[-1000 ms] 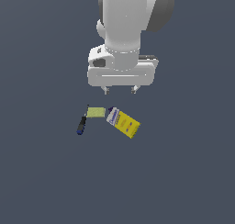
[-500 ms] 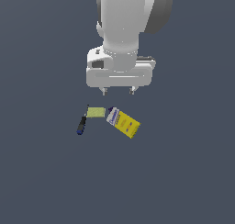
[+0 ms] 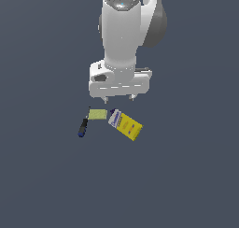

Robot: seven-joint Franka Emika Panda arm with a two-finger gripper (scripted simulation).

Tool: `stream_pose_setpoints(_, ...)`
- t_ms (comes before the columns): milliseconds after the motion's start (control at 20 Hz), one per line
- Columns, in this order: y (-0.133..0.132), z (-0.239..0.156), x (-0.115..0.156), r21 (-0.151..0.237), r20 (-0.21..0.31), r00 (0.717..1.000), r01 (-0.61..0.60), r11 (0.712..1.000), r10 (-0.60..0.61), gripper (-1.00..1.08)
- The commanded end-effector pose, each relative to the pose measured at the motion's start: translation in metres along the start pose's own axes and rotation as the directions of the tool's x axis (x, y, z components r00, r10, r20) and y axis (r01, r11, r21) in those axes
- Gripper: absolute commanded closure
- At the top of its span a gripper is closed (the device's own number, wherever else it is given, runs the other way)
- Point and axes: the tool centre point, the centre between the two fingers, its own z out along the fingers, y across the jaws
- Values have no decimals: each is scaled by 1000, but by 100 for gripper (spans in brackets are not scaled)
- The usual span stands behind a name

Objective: Pick up a designated object from a clutter of objects.

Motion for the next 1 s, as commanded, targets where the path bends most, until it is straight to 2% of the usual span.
stream_pose_setpoints(0, 1, 17, -5, 3, 0, 1000, 30, 1000, -30, -92)
stream_pose_setpoints(400, 6, 85, -32, 14, -3, 987, 160, 987, -160, -92)
stream_pose_setpoints(950, 9, 164, -88, 20, -8, 945, 328, 945, -327, -92)
